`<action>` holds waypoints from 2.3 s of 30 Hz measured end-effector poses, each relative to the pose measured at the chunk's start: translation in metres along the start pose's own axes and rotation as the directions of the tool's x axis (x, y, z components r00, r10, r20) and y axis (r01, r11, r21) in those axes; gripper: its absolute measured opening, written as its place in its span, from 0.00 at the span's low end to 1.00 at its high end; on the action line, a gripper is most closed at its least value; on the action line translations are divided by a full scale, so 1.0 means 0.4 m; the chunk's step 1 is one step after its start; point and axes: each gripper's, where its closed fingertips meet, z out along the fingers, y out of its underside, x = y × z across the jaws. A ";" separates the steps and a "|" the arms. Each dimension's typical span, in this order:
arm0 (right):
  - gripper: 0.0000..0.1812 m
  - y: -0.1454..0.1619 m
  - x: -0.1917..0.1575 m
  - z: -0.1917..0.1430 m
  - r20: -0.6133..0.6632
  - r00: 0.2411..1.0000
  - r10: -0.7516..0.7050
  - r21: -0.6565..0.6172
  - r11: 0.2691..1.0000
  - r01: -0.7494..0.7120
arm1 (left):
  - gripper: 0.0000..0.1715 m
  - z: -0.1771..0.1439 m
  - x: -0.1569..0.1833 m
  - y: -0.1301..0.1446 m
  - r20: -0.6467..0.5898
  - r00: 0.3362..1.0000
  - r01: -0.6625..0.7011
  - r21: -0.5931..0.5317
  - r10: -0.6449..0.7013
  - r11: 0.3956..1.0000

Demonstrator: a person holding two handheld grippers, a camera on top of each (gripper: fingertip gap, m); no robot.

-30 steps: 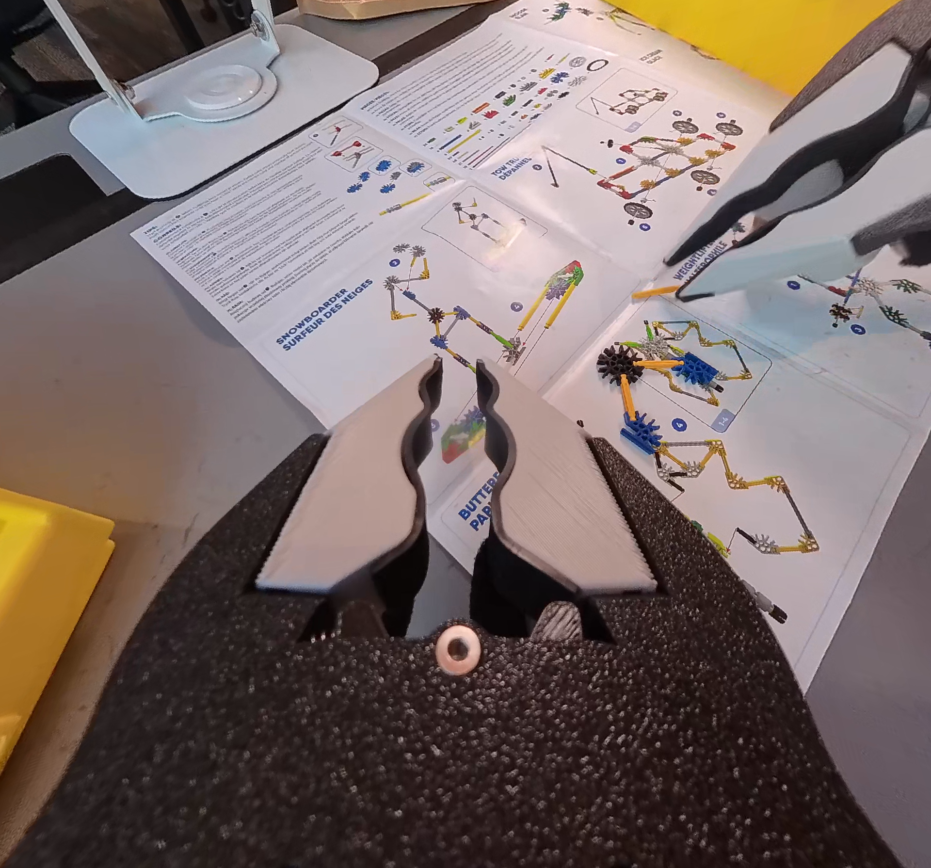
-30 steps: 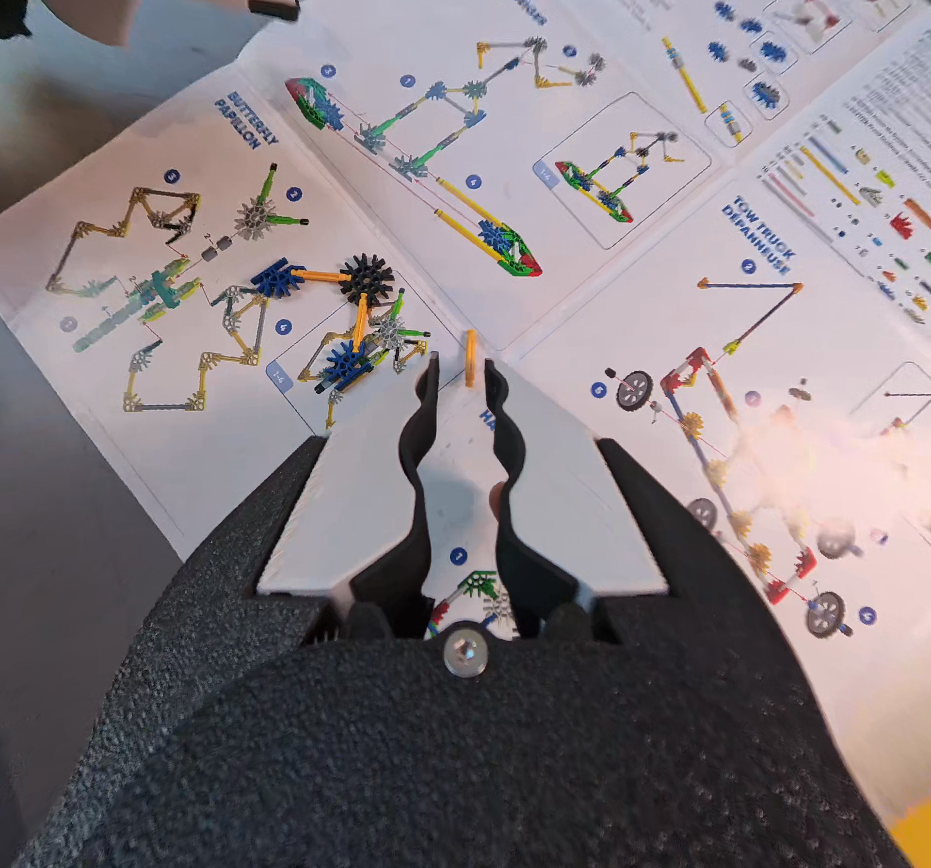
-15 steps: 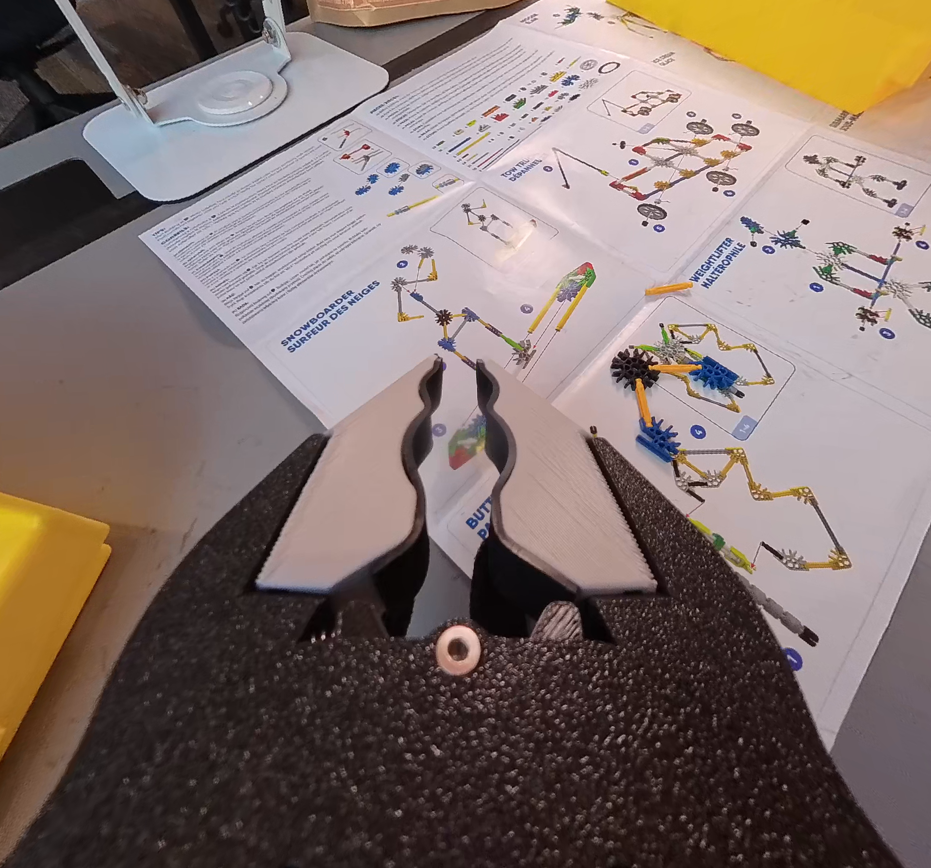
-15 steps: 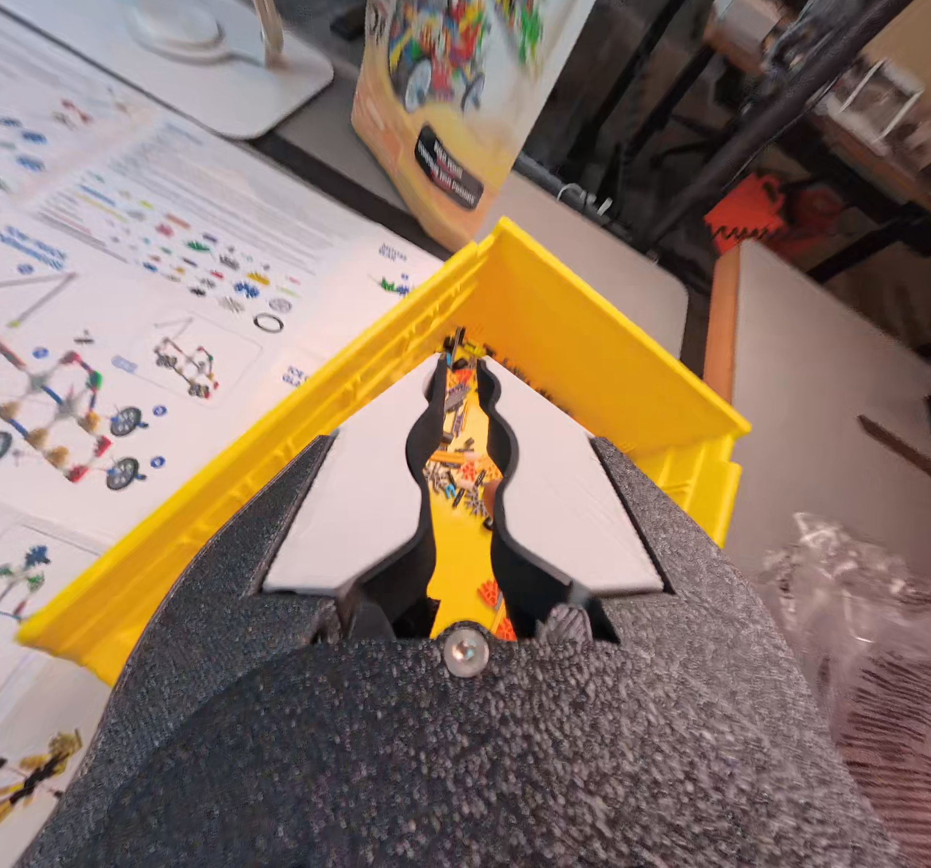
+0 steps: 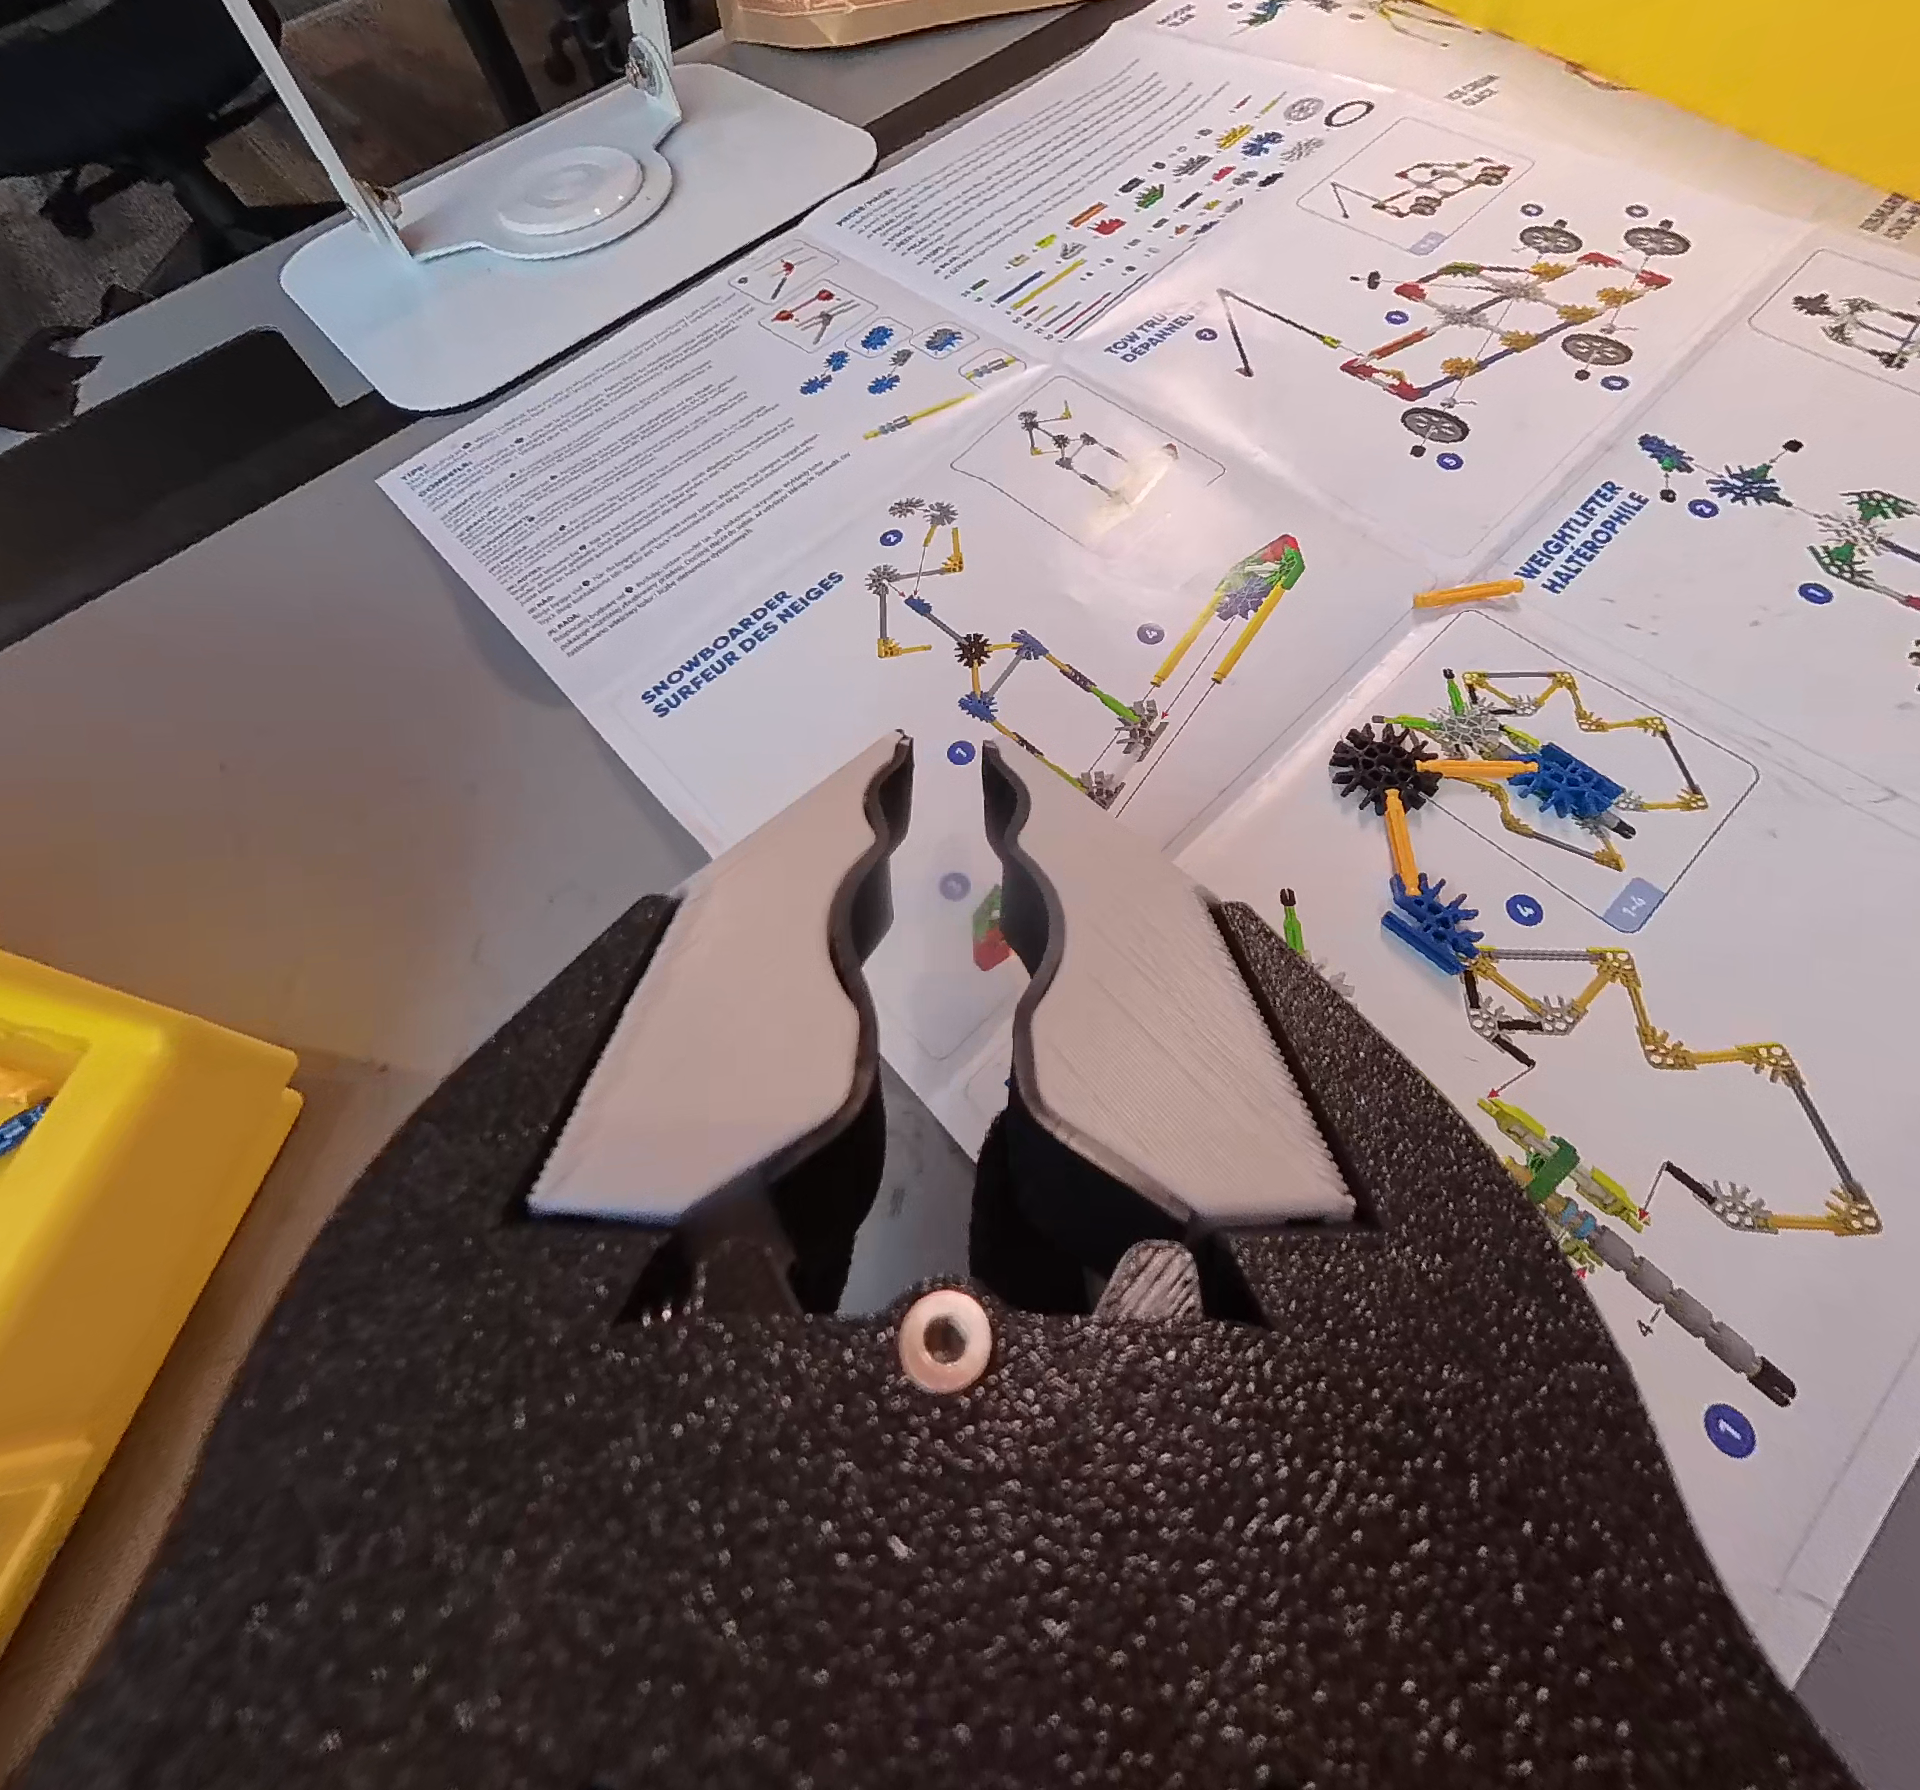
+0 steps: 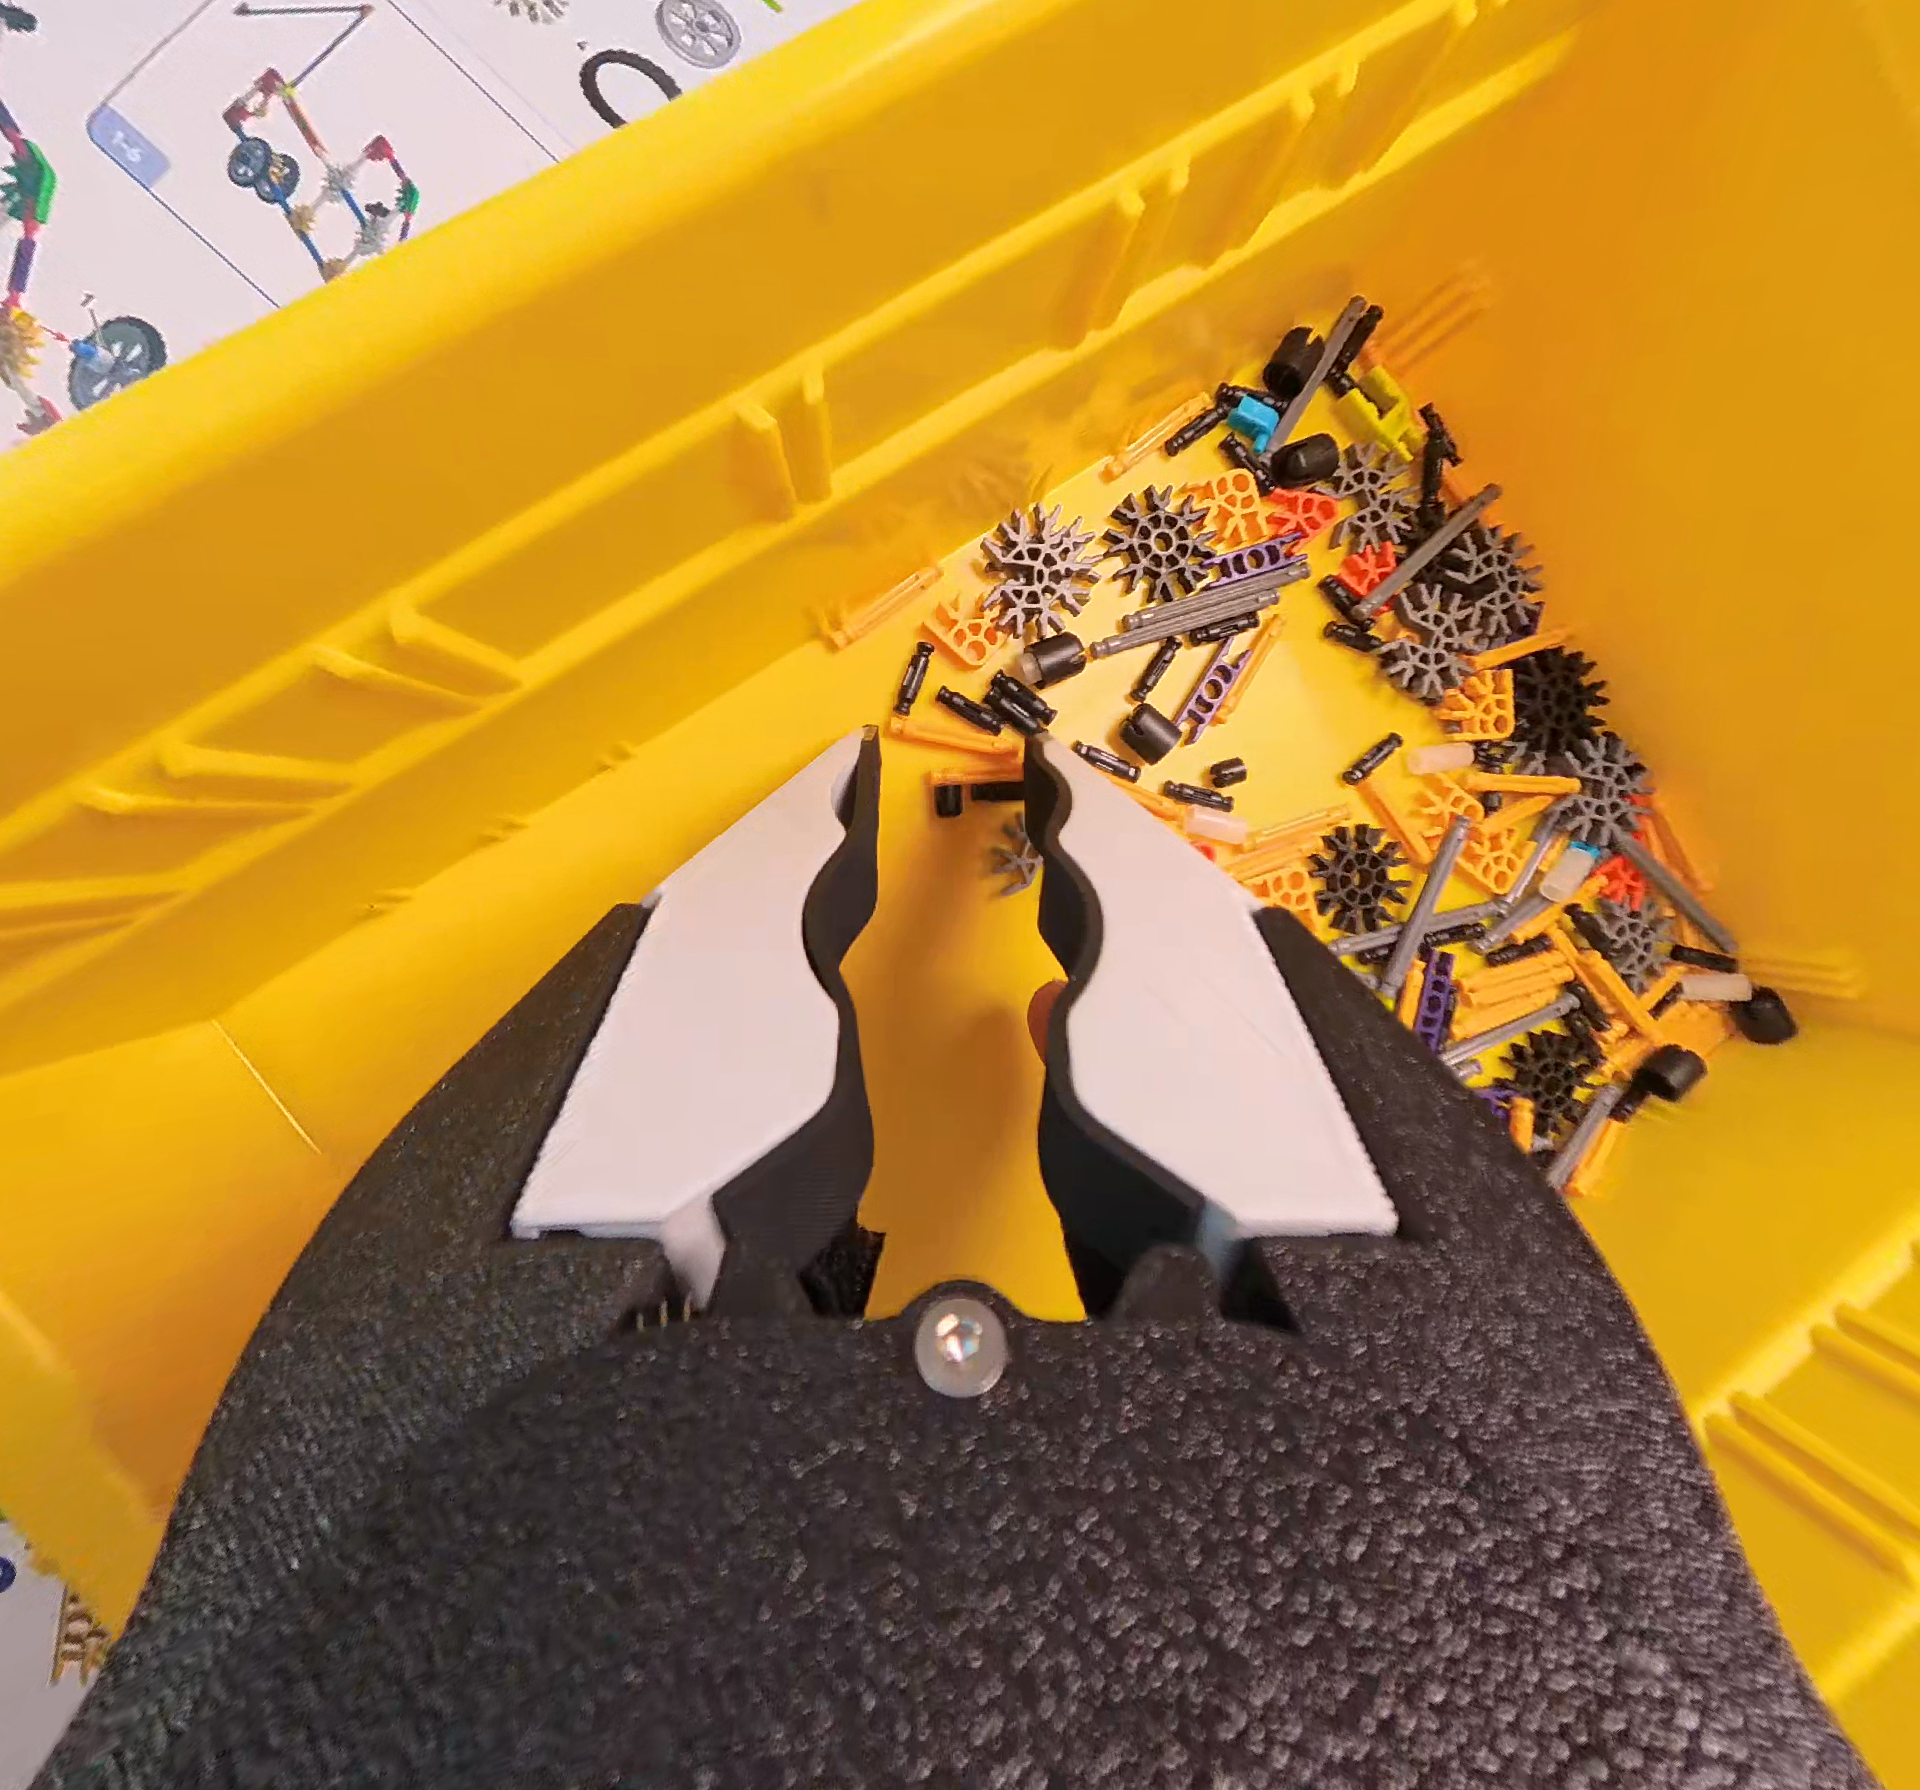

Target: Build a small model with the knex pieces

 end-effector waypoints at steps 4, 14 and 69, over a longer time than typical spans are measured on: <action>0.15 0.001 0.002 0.007 0.061 0.997 0.041 -0.014 0.999 -0.040 | 0.08 -0.001 0.000 0.000 0.002 1.000 -0.002 0.002 0.002 1.000; 0.00 -0.002 0.000 -0.020 0.046 0.998 0.037 0.035 0.999 -0.039 | 0.08 -0.008 -0.005 -0.004 0.001 1.000 0.000 0.012 0.000 1.000; 0.01 -0.023 -0.054 -0.062 0.046 0.999 -0.017 0.125 0.992 0.011 | 0.08 0.005 0.013 0.010 -0.013 0.999 -0.046 -0.016 0.046 0.999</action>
